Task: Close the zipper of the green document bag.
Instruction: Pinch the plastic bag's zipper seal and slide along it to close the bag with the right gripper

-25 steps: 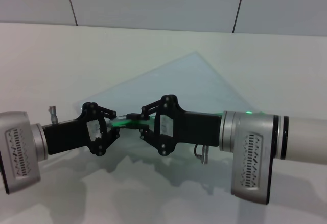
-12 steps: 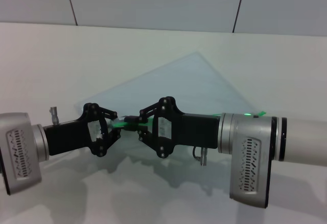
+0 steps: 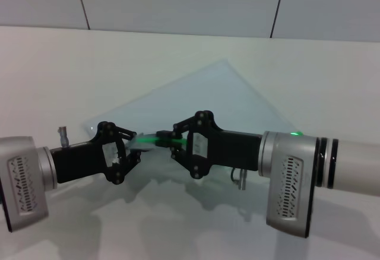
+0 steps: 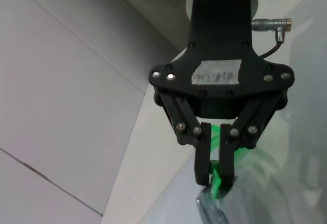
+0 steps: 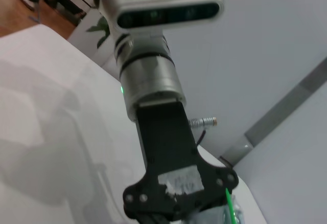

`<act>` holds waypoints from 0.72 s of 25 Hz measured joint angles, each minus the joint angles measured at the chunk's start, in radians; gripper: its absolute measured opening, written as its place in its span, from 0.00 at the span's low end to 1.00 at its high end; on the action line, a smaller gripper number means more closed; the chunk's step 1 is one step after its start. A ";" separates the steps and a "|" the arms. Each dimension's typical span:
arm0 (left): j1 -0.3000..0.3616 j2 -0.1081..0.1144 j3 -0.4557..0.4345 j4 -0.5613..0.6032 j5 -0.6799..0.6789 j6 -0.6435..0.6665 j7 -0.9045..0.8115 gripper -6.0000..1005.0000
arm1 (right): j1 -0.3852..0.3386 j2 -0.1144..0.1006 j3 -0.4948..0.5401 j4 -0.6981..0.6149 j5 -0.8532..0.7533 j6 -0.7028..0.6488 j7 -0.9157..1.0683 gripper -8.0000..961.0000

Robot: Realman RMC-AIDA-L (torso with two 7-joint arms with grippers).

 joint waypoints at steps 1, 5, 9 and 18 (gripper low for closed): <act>0.000 -0.001 0.000 0.000 0.000 0.000 0.002 0.10 | -0.005 0.000 0.003 0.000 0.000 0.003 0.000 0.08; 0.004 -0.002 0.000 0.000 -0.004 0.002 0.009 0.10 | -0.024 -0.002 0.014 -0.003 0.000 0.003 0.000 0.08; 0.009 -0.003 -0.002 0.000 -0.007 0.003 0.015 0.11 | -0.034 -0.003 0.020 -0.005 0.000 0.004 0.000 0.08; 0.013 -0.003 -0.009 0.000 -0.007 0.025 0.027 0.12 | -0.062 -0.004 0.044 -0.010 -0.001 0.036 0.002 0.08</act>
